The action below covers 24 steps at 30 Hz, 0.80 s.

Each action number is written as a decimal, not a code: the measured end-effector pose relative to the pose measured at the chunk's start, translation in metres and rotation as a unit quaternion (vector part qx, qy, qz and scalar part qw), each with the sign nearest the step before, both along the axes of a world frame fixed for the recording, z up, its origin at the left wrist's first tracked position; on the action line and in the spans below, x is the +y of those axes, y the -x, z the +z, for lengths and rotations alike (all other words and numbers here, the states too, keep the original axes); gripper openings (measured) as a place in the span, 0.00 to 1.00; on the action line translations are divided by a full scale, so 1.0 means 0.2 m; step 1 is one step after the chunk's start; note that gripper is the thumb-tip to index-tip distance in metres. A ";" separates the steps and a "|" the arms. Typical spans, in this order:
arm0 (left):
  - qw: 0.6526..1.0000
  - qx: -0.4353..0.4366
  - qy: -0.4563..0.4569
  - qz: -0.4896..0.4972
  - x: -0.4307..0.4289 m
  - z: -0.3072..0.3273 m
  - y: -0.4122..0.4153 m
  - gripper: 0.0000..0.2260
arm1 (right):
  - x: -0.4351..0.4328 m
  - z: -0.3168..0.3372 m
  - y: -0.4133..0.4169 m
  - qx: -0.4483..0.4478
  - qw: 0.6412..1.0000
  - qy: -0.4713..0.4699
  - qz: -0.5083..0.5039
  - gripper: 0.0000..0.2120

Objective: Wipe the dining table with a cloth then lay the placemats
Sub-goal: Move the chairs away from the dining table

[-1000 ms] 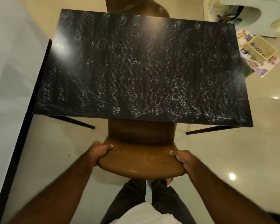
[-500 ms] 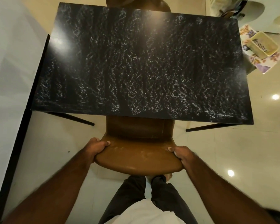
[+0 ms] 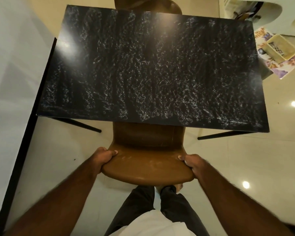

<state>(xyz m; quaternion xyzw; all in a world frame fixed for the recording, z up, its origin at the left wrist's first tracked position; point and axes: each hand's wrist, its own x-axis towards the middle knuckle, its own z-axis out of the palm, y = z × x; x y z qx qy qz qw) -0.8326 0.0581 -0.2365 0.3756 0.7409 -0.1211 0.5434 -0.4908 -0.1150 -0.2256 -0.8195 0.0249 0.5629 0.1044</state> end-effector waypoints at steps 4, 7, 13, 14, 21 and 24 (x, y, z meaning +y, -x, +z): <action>1.000 0.010 0.011 -0.006 0.00 -0.01 0.01 0.20 | -0.01 0.01 0.01 0.005 1.000 -0.007 -0.001 0.31; 0.999 -0.010 0.016 -0.029 0.00 0.01 0.00 0.29 | 0.00 0.03 0.01 -0.020 0.998 -0.020 0.052 0.30; 0.837 -0.019 -0.183 -0.515 -0.13 0.21 -0.03 0.68 | -0.06 0.21 0.18 -0.195 0.850 -0.153 0.466 0.51; 0.793 -0.022 -0.196 -0.576 -0.18 0.24 -0.04 0.70 | -0.09 0.25 0.22 -0.183 0.824 -0.174 0.508 0.55; 0.692 0.057 -0.192 -0.693 -0.45 0.27 -0.16 0.44 | -0.23 0.29 0.35 -0.158 0.729 -0.109 0.657 0.53; 0.696 0.050 -0.203 -0.687 -0.43 0.26 -0.17 0.38 | -0.22 0.27 0.35 -0.165 0.728 -0.091 0.659 0.53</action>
